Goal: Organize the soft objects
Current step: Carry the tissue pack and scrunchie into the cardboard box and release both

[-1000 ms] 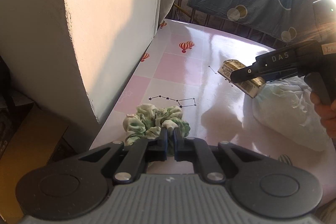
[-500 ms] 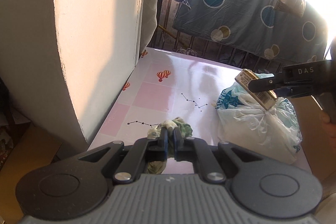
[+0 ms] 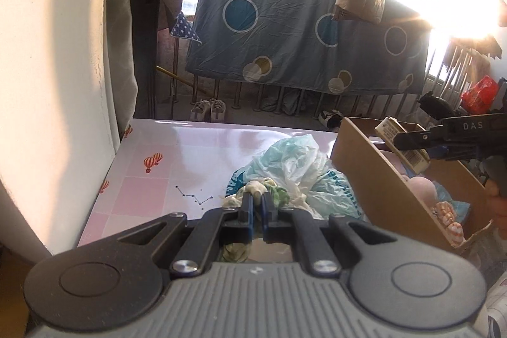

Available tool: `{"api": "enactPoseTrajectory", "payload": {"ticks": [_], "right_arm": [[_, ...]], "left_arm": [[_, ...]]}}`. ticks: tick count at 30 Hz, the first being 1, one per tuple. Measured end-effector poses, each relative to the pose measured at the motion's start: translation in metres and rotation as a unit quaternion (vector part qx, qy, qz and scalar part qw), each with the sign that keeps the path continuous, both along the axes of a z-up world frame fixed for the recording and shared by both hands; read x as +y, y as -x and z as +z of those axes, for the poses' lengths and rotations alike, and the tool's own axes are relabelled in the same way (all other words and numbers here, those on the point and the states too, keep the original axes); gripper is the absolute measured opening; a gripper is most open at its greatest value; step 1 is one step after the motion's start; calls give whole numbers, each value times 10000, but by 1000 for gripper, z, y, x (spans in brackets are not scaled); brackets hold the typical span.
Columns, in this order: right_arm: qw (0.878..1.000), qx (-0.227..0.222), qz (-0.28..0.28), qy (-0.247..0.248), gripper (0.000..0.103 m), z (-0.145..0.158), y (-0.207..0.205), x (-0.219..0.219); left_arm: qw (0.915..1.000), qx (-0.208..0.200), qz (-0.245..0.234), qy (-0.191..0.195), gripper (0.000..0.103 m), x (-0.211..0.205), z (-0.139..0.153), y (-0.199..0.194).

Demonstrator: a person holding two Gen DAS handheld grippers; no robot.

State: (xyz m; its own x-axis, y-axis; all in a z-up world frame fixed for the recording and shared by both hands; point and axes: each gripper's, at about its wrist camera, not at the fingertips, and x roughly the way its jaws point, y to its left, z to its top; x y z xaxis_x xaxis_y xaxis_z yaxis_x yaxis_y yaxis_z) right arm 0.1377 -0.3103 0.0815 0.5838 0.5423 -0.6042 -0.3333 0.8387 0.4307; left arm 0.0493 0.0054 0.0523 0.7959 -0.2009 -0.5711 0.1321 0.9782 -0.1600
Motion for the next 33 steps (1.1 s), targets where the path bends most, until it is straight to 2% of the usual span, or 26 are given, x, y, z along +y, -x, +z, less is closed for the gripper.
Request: {"api": "enactPoseTrajectory", "payload": {"ticks": [8,16,24,27,32,33], "right_arm": [[9944,-169,-1039,-39,55,21,43,-131],[9819,-63,-1879,-231,55,4,79,-238],[9730,34,-2258,-471,55,-31,96,-305],[9706,137,-2341,-543,55,-45,100,-325],[9686,293,-2404,-566,55,-63,98,-343],[9684,320,-2408,-567,55,-66,99,-346]], "left_arm": [[9934,-178,-1130,41,6,-102,22,-26],[9742,129,-2252,18,6,-227,16,-54],[9560,742,-2822,-291,6,-326,-24,-80],[9503,958,-2938,-376,7,-348,-43,-87],[9379,1352,-3100,-768,10,-379,-74,-93],[9373,1398,-3087,-811,16,-381,-77,-94]]}}
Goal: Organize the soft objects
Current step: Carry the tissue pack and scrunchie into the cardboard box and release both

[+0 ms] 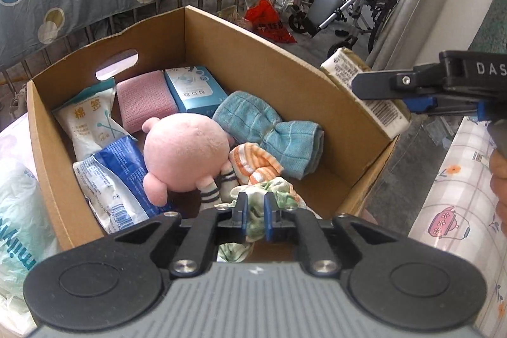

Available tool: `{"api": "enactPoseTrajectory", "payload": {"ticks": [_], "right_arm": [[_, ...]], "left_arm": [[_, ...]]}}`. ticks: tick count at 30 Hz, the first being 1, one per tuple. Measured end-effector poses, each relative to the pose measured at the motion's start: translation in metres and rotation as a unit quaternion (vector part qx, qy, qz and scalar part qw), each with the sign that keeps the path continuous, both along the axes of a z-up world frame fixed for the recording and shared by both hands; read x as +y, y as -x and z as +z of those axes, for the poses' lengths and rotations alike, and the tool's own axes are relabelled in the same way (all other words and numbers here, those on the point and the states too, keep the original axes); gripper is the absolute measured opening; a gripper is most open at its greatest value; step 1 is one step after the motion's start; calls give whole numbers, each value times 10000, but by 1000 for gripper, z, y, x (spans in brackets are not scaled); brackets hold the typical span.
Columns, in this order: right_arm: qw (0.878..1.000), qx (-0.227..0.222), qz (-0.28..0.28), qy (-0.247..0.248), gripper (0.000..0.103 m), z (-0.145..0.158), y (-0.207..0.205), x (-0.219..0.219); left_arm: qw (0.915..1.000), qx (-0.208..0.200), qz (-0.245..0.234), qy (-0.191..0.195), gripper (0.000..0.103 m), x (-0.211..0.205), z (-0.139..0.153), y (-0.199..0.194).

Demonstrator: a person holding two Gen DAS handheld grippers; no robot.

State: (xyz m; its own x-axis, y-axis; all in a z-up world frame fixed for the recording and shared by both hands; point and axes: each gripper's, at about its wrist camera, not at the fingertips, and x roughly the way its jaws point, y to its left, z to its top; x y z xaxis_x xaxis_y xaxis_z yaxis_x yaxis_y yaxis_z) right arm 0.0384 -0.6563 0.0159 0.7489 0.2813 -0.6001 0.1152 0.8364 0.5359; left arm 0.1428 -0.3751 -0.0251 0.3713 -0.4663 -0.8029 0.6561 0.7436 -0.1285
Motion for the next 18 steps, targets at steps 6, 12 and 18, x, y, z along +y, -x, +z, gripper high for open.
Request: {"api": "enactPoseTrajectory", "payload": {"ticks": [6,12,18], "right_arm": [[9998,105,69,120,55,-8,-7,0],[9986,176,221,455,57,-8,-12,16],[9920,361,268,1182,65,-7,-19,43]], "left_arm": [[9999,-95,71,90,46,10,6,4],[9984,-423,319,220,61,42,34,9],[9942,-534,815,446,69,90,56,15]]}}
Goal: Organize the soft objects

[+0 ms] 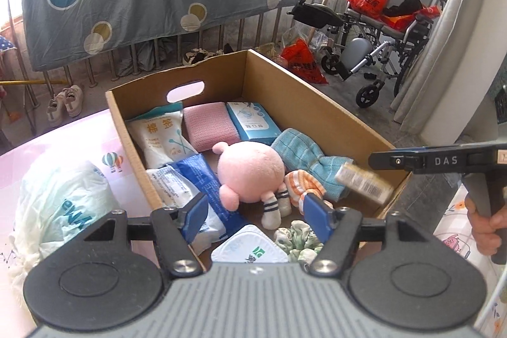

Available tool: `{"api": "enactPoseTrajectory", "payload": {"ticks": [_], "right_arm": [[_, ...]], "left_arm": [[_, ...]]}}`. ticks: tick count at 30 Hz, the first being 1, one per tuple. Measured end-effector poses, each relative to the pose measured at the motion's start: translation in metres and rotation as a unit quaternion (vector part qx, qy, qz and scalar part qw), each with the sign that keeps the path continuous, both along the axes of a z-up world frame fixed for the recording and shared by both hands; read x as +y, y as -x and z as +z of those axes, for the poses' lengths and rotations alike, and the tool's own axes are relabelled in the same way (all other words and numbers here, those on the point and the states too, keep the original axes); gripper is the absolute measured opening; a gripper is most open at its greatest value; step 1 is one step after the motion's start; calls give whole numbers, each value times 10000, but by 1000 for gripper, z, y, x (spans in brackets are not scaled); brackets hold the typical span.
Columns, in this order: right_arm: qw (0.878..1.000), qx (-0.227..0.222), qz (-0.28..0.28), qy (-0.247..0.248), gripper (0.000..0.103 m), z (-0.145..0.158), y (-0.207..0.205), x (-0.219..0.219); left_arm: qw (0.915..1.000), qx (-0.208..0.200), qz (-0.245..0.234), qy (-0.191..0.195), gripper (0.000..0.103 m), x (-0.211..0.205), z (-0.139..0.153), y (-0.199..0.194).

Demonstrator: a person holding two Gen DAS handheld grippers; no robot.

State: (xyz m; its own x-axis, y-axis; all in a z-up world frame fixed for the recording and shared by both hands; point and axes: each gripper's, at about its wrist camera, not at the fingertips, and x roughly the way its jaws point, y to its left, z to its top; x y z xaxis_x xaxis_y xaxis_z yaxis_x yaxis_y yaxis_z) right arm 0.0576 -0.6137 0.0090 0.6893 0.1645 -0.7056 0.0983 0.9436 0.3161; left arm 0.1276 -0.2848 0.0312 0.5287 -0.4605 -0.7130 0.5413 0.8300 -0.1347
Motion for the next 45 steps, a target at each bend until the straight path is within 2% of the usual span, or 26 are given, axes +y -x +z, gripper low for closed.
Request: {"api": "enactPoseTrajectory", "payload": {"ticks": [4,8,10,13,16,20,22,25,30,36,40,45], "right_arm": [[9996,-21,-59,293,68,4,1,8],[9996,-64,-185,190,68,11,12,11],[9995,-123,-275,71,70,18,23,13],[9988,-329,-357,-106,76,34,45,22],[9973,-584,-402,-182,85,50,69,40],[9967,-722,-324,-188,94,64,92,69],[9966,-780,-256,-80,102,68,100,86],[9960,-861,-117,185,102,72,108,115],[9934,-864,-46,756,102,64,115,158],[9835,-952,-206,1522,102,56,125,190],[9696,-1174,-220,2134,102,56,131,203],[9648,-1242,-191,2309,102,55,132,207]], "left_arm": [[9995,-98,280,93,75,31,9,10],[9984,-176,516,147,79,60,12,24],[9974,-222,662,174,89,73,13,33],[9953,-364,882,135,99,90,11,47],[9928,-480,1101,-17,103,108,8,61],[9892,-531,1347,-220,103,125,4,74],[9860,-599,1524,-328,103,134,3,81],[9824,-598,1733,-368,103,145,2,88],[9766,-377,2104,-237,103,166,-5,92],[9647,-512,2578,-172,103,180,-10,98],[9628,-466,2654,-203,103,182,-12,98],[9621,-394,2689,-212,103,179,-16,96]]}}
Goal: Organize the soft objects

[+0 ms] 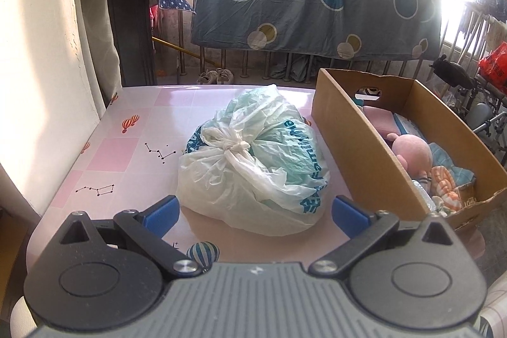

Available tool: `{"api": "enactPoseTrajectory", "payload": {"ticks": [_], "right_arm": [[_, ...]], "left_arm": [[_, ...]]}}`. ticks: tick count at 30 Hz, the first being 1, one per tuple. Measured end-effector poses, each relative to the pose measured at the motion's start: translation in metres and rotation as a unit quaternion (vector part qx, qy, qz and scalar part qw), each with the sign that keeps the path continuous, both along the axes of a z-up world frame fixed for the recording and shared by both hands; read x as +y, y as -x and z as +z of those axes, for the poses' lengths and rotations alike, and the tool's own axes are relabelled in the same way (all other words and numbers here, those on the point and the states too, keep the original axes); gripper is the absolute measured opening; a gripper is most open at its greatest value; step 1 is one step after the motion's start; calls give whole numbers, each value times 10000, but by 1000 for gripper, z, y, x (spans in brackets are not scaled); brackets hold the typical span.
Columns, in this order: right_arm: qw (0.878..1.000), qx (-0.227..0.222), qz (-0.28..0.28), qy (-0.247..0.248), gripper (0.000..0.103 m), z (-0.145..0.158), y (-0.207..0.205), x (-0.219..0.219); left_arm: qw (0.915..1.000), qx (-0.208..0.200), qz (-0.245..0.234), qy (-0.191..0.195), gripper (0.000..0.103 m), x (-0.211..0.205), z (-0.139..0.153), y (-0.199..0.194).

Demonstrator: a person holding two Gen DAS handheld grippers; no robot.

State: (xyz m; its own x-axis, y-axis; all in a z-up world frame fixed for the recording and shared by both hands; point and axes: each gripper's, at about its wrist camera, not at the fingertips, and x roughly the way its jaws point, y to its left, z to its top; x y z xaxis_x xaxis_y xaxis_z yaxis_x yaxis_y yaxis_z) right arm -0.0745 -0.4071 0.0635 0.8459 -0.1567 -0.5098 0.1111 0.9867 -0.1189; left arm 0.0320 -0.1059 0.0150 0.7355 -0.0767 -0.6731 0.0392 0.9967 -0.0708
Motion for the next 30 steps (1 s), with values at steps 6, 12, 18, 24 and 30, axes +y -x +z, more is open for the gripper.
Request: {"api": "enactPoseTrajectory", "payload": {"ticks": [6,12,18,24,30], "right_arm": [[9992,156,146,-350,102,-3,-2,-9],[9907,509,140,-1255,102,-15,-4,-30],[9848,824,251,-1507,102,-26,-10,-30],[9834,810,334,-1588,102,-23,-12,-31],[9891,749,29,-1265,102,-20,-9,-33]], "left_arm": [[9998,166,-105,27,103,-10,-6,-1],[9994,158,-230,-181,102,-29,-4,5],[9990,268,-356,-79,102,-44,0,5],[9978,535,-331,-198,102,-56,-3,2],[9953,828,-212,-446,102,-59,-15,-3]]}}
